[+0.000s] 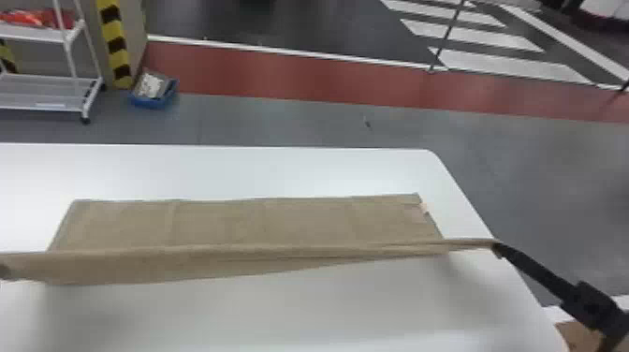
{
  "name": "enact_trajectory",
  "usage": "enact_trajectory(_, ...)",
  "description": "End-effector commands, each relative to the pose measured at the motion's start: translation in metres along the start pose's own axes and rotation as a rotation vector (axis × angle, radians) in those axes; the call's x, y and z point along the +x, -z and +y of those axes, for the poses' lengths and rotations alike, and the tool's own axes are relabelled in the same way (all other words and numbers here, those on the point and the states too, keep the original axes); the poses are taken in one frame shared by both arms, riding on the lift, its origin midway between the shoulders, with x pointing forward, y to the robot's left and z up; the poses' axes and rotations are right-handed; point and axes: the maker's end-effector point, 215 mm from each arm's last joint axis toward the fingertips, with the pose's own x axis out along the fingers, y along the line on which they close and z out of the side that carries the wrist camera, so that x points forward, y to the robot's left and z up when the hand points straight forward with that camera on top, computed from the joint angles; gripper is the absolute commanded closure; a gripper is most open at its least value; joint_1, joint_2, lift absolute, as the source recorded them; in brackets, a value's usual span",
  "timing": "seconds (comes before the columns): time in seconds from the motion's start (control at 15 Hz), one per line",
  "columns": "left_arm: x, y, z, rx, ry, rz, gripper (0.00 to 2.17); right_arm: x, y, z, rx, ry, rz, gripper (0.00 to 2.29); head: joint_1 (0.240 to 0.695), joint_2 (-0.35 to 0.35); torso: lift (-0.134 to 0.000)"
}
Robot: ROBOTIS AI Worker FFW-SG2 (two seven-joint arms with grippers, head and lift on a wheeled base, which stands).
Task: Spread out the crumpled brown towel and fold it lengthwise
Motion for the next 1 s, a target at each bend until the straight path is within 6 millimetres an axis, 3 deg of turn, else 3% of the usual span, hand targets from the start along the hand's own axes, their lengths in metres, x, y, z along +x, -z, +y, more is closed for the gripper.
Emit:
enact_trajectory(0.0, 0.002, 0.002, -0.003, 0.028, 0.001, 0.014, 1.42, 0.014, 0.003, 0.004, -0.002, -0.007, 0.011, 1.3, 0.695, -0.257, -0.124)
enact_trajectory(0.53, 0.021, 0.041, -0.022, 0.123, 0.022, 0.131, 1.42, 0.061, 0.027, 0.014, 0.023, -0.007, 0.033, 1.3, 0.695, -0.207, -0.124)
enact_trajectory(0.73, 0.031, 0.028, -0.037, 0.087, 0.047, 0.085, 1.39, 0.068, 0.028, 0.011, 0.035, -0.005, 0.032, 1.3, 0.695, -0.189, -0.124)
enact_trajectory(0.8, 0.034, 0.018, -0.048, 0.073, 0.067, 0.044, 1.19, 0.07, 0.028, 0.009, 0.045, -0.004, 0.028, 1.3, 0.695, -0.191, -0.124)
enact_trajectory(0.93, 0.044, 0.016, -0.068, 0.078, 0.096, 0.022, 1.15, 0.077, 0.029, 0.01, 0.042, -0.013, 0.028, 1.3, 0.695, -0.204, -0.124)
